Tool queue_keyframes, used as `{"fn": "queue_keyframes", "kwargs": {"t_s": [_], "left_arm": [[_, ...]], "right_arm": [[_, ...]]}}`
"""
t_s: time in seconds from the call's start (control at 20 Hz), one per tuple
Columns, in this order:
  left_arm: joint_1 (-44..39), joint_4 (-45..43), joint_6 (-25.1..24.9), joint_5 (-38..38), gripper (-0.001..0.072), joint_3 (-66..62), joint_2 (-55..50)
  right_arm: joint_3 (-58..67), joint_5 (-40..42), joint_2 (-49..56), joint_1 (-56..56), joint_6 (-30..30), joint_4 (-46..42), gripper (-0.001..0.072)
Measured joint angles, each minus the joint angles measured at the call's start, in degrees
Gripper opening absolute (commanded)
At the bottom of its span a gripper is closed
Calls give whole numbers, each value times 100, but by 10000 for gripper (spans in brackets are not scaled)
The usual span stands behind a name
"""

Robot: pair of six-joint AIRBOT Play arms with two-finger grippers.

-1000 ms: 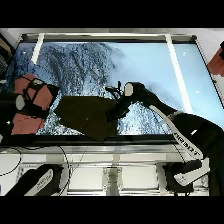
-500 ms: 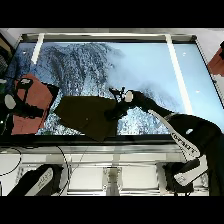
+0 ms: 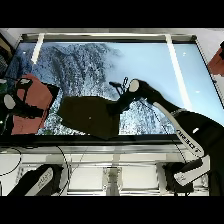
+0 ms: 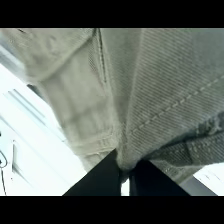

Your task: Fold the clothes and pants, and hang the long-sleeved shirts on hangers.

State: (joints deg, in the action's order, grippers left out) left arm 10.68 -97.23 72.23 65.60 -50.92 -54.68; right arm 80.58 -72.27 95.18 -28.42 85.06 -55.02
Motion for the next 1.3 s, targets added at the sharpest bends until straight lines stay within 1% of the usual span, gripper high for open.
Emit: {"fn": "queue_keyframes", "kwargs": {"t_s": [0.15,0.35,0.4,0.45,0.5,0.55,0.6,0.65,0.7,0.8,0.85,0.9,1.0,1.1,1.15,1.2,1.25,1.3], "left_arm": [[0,2,2,0,171,0,0],[0,2,2,2,171,0,0],[0,2,2,2,171,0,0],[0,2,2,2,171,0,0],[0,2,2,2,171,0,0],[0,2,2,2,172,0,0],[0,2,2,2,171,0,0],[0,2,2,7,172,0,0],[0,2,2,7,171,0,0],[0,2,2,7,171,0,0],[0,0,2,2,171,0,0],[0,-7,2,0,171,0,0],[0,-11,2,-4,172,0,0],[0,-13,2,-4,173,0,0],[0,-15,2,-4,195,0,0],[0,-15,2,-4,298,0,0],[0,-15,2,-11,315,0,0],[0,-13,2,-17,315,0,-2]], "right_arm": [[223,-424,-76,291,74,-136,19],[310,-682,-107,557,153,-420,20],[315,-739,-101,597,188,-566,24],[317,-807,-81,627,212,-695,45],[321,-874,-50,643,227,-800,153],[321,-929,-20,658,245,-887,322],[321,-966,9,669,245,-977,411],[319,-997,26,680,245,-1058,412],[321,-1043,37,691,243,-1104,437],[319,-1180,57,741,168,-1200,557],[319,-1270,57,789,109,-1239,655],[315,-1325,61,852,48,-1246,684],[269,-1270,63,1016,-118,-1235,685],[81,-929,70,1200,-387,-929,684],[-66,-745,70,1279,-529,-680,683],[-234,-555,85,1340,-671,-444,683],[-422,-358,105,1392,-798,-210,682],[-612,-201,138,1429,-892,-42,681]]}}
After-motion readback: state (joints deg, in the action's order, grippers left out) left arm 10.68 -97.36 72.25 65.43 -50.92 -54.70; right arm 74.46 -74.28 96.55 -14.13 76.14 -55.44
